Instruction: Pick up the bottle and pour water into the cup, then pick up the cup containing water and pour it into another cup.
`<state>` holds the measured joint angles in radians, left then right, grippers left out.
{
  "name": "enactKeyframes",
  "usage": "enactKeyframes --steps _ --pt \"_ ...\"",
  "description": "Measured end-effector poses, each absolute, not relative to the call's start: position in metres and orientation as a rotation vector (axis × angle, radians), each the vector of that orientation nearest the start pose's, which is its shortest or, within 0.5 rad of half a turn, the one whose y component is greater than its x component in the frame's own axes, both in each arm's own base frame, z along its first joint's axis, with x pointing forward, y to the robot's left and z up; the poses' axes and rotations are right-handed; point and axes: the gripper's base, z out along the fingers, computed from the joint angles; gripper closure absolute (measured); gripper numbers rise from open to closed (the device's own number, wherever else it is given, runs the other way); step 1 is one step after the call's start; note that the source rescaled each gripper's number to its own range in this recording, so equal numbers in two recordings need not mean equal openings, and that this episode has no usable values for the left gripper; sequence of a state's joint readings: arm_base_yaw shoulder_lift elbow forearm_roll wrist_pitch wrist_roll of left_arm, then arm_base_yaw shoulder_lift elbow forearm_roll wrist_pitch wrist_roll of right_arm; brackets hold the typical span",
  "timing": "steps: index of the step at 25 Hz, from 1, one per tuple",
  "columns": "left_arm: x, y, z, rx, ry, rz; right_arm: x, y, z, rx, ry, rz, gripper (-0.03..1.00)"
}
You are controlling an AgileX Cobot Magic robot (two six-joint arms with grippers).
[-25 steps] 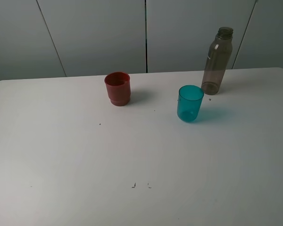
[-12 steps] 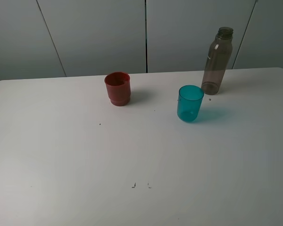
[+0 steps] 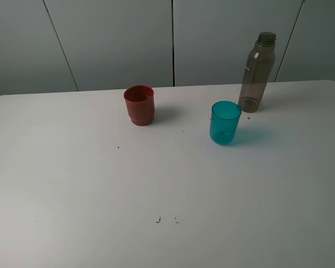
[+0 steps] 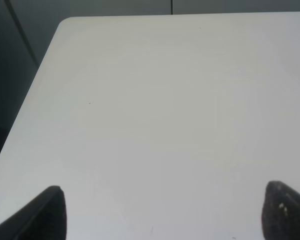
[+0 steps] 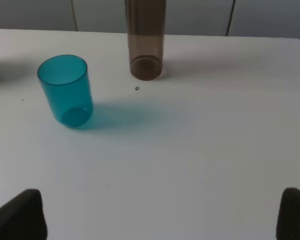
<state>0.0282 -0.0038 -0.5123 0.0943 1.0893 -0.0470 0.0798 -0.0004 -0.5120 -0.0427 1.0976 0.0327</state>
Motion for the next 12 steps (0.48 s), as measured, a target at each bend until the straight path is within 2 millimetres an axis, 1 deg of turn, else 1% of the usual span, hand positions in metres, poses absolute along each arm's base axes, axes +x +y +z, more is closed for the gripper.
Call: enactKeyframes --steps 2,12 --pt "-0.0085 0.0074 0.2786 -0.084 2.053 0.101 -0.0077 -0.0039 0.2777 -0.023 2.068 0.005 -0.03" --pt "-0.0085 0.0074 0.2786 -0.084 2.053 0.101 -0.0077 -0.0039 0.2778 -0.017 2.066 0.001 -0.03"
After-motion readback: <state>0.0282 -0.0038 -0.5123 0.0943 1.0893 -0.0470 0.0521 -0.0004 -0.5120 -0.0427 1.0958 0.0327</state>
